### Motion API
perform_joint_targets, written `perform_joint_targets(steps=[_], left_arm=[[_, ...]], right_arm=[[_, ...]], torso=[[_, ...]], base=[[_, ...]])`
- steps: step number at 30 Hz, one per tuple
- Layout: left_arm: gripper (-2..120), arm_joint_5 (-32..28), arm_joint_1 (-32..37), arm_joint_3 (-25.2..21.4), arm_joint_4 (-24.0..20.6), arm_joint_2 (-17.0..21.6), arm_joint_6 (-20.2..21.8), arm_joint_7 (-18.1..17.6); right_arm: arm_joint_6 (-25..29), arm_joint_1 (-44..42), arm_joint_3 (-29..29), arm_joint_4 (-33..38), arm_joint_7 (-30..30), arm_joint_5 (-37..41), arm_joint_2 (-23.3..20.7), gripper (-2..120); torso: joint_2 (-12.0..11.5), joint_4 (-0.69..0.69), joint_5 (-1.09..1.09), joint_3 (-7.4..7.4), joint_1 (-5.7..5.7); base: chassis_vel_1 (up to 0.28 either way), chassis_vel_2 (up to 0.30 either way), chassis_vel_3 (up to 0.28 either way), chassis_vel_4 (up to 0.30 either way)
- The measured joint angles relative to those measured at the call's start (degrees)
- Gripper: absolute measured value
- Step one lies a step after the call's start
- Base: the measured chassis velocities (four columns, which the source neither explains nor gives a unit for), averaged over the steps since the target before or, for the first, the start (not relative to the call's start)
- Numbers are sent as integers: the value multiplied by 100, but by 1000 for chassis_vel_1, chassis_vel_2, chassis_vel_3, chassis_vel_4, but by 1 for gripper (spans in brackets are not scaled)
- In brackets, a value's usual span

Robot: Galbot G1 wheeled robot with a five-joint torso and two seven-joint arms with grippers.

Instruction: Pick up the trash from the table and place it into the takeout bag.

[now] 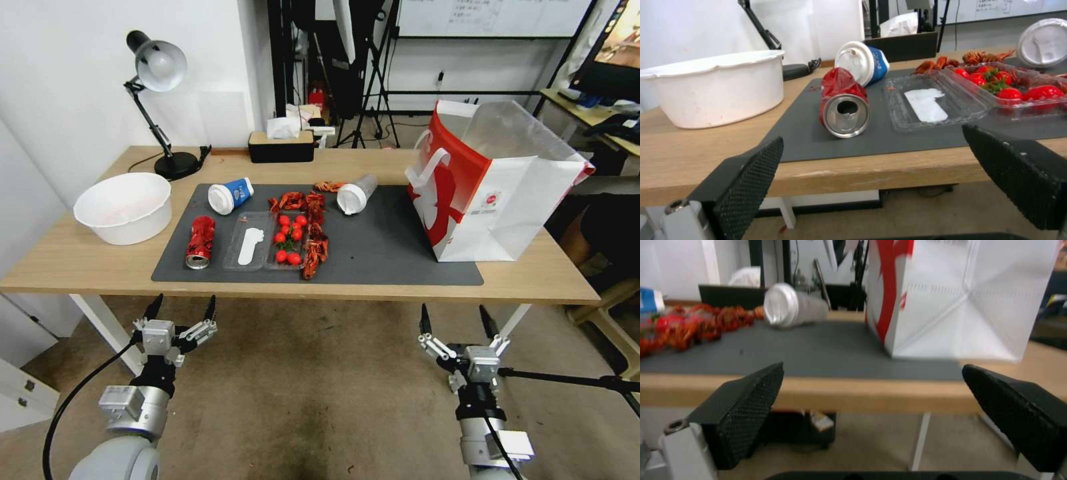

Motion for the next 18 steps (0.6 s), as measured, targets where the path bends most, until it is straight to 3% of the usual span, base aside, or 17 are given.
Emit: perform_joint_targets(steps=[15,16,18], left_arm=[[100,-4,10,-27,10,-7,-31,-5],[100,-4,11,-26,9,-9,-32,-6],[100,-3,12,-25,6,-9,-32,-6]], right_arm=[[-302,150,-64,104,13,266,-69,100],[-745,486,-146,380,75,552,-123,100],[-929,687,-191,445,119,646,-148,100]], torso=[[0,-1,0,0,0],[0,0,-1,0,0],[0,0,0,0,0]], base=[[0,0,0,0],[0,0,0,0],[0,0,0,0]])
